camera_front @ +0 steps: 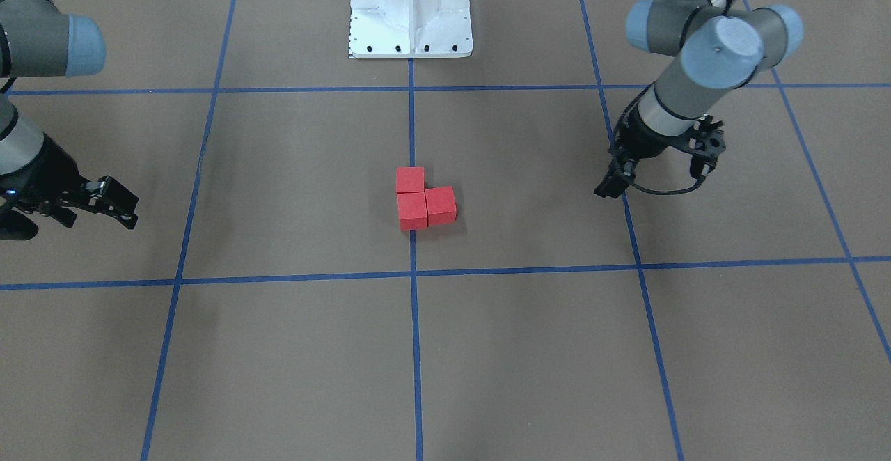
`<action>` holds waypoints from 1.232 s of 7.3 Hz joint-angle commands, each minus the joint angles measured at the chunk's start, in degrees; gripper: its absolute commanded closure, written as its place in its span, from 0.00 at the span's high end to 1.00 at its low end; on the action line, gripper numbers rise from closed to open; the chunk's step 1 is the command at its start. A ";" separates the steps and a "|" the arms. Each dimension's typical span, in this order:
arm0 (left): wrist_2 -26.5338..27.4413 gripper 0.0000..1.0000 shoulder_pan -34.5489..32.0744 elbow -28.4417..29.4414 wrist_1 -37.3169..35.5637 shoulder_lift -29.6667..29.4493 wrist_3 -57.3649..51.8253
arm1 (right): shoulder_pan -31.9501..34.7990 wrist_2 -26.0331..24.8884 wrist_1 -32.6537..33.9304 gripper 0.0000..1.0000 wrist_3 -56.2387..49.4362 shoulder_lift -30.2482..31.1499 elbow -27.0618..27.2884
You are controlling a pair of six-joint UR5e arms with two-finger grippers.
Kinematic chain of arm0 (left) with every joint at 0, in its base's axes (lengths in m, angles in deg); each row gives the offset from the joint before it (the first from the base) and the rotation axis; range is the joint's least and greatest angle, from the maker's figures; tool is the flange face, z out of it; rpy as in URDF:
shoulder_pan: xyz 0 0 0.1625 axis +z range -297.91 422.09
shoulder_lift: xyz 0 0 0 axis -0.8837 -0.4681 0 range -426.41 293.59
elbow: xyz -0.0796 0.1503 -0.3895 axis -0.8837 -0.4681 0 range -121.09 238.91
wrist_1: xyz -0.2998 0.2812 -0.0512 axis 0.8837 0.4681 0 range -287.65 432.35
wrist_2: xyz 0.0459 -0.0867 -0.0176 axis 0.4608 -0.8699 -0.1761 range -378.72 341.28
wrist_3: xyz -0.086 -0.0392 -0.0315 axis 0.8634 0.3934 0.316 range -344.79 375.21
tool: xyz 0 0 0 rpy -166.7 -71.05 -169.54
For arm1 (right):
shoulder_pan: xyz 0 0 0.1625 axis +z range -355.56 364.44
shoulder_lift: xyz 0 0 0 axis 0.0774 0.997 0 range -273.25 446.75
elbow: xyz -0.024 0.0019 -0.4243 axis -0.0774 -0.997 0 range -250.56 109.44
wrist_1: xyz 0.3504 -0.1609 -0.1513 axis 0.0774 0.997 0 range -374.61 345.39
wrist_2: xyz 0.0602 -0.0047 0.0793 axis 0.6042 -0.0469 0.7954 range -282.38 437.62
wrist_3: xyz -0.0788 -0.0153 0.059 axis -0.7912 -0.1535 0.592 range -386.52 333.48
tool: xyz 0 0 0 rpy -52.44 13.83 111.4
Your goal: Form red blocks into L shape at center
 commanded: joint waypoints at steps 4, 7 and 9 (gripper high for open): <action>-10.59 1.00 -30.51 4.67 -0.72 13.49 -71.99 | 17.27 8.47 8.07 1.00 -29.05 4.26 -4.81; -13.07 1.00 -35.23 8.49 -2.39 12.88 -82.54 | 17.63 4.85 11.82 1.00 -32.54 -1.39 -8.44; -12.90 1.00 -35.23 7.96 -2.30 12.70 -82.19 | 17.54 4.94 11.55 1.00 -32.45 -1.05 -8.18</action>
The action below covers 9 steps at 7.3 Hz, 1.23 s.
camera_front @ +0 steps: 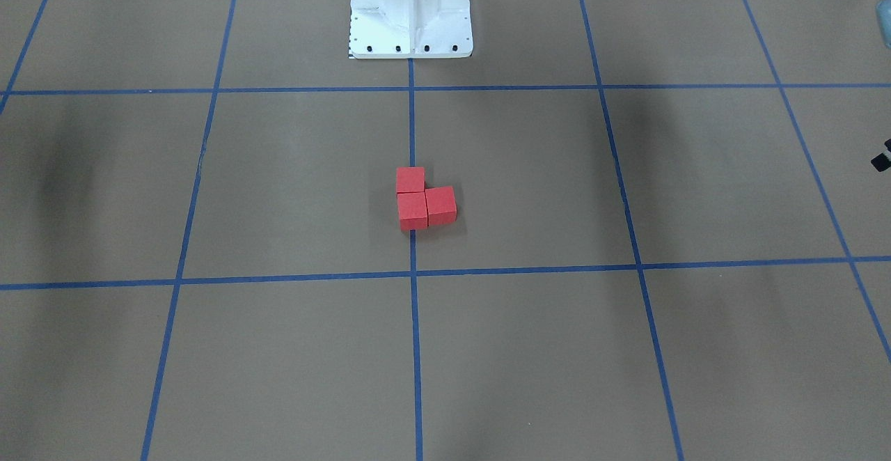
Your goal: Form red blocks into L shape at center
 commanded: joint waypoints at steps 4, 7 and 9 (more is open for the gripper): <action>-0.17 1.00 -0.11 -0.52 -0.02 0.08 -0.15 | -0.18 0.54 -0.91 1.00 0.48 2.05 0.68; 0.01 1.00 -0.20 -0.43 -0.02 0.44 -0.23 | 5.42 4.91 -0.29 1.00 -2.23 6.32 0.59; 0.09 1.00 -0.46 -1.57 0.24 0.79 -0.23 | 6.86 5.29 -0.82 1.00 -5.15 8.98 0.42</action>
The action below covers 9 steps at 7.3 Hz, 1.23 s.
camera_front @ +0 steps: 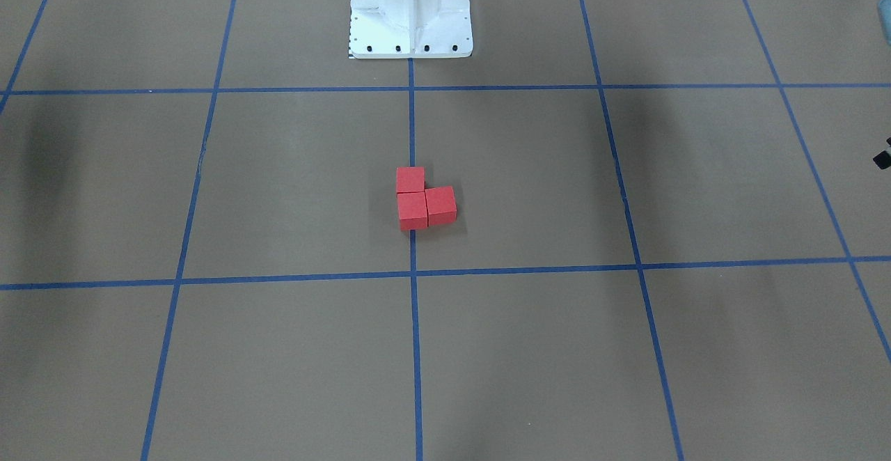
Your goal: Form red blocks into L shape at center
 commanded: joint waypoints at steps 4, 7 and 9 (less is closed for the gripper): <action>1.51 1.00 -0.09 -3.98 0.38 -1.07 -0.09 | 0.78 -0.20 -0.27 1.00 -0.63 0.85 -1.10; 1.34 1.00 -0.18 -4.68 0.38 -0.89 0.00 | 0.61 -0.12 -3.49 1.00 -0.37 0.84 -3.56; 1.34 1.00 -0.09 -4.68 0.38 -0.89 0.00 | 0.52 -0.12 -6.68 1.00 -0.37 0.76 -6.11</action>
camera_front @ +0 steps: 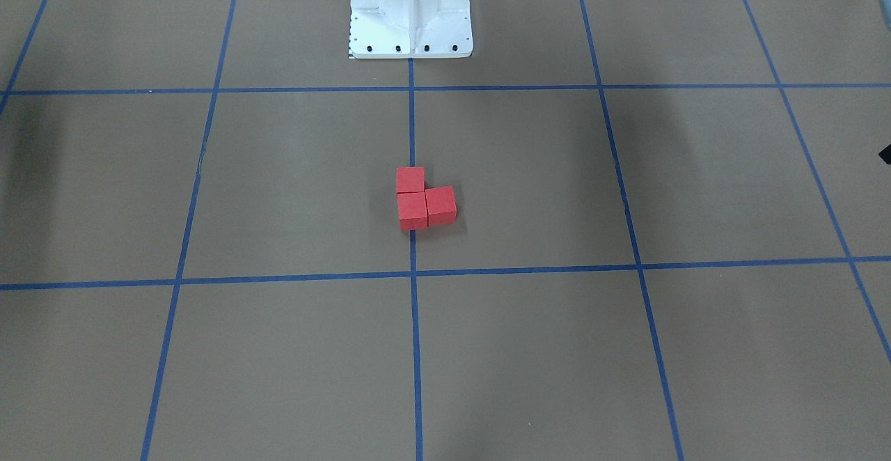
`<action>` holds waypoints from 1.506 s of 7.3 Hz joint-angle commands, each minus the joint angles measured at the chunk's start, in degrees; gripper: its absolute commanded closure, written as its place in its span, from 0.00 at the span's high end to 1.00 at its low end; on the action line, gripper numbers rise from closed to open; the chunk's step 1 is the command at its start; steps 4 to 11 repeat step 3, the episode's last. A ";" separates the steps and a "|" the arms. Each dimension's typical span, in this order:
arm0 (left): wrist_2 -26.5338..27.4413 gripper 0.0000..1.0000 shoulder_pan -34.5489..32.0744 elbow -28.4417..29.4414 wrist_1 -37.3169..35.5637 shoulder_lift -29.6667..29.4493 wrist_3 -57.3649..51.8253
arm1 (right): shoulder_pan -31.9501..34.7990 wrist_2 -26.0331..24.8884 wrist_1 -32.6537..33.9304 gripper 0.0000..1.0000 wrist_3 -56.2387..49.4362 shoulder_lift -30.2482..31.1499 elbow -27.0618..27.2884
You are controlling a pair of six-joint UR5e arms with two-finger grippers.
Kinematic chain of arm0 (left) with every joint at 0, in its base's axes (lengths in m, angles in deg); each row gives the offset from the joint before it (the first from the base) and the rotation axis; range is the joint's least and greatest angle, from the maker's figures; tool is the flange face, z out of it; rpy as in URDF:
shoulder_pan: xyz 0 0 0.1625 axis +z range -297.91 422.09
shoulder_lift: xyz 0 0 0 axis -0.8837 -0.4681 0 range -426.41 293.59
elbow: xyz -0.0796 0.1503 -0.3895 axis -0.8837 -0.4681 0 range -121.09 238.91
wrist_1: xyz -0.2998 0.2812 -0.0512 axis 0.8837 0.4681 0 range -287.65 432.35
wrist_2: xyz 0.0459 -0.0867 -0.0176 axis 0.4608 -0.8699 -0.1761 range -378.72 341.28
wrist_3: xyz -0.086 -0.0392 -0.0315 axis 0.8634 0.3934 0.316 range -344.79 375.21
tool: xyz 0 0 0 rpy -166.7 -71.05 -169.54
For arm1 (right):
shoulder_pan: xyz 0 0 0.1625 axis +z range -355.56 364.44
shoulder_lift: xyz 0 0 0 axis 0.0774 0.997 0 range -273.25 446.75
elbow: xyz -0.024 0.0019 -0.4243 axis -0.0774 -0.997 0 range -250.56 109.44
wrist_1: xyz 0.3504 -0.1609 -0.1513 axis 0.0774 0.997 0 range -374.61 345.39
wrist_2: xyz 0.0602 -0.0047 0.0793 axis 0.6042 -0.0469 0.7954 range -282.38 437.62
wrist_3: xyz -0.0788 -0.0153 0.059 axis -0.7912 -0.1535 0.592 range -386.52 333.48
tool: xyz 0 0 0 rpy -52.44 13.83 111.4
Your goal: Form red blocks into L shape at center
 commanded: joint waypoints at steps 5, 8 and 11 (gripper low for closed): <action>-0.01 1.00 0.08 -0.20 0.09 -1.06 0.00 | -0.48 0.04 -1.99 1.00 0.20 -0.29 -1.64; -0.01 1.00 0.08 -0.20 0.09 -1.06 0.00 | -0.48 0.04 -1.99 1.00 0.20 -0.29 -1.64; -0.01 1.00 0.08 -0.20 0.09 -1.06 0.00 | -0.48 0.04 -1.99 1.00 0.20 -0.29 -1.64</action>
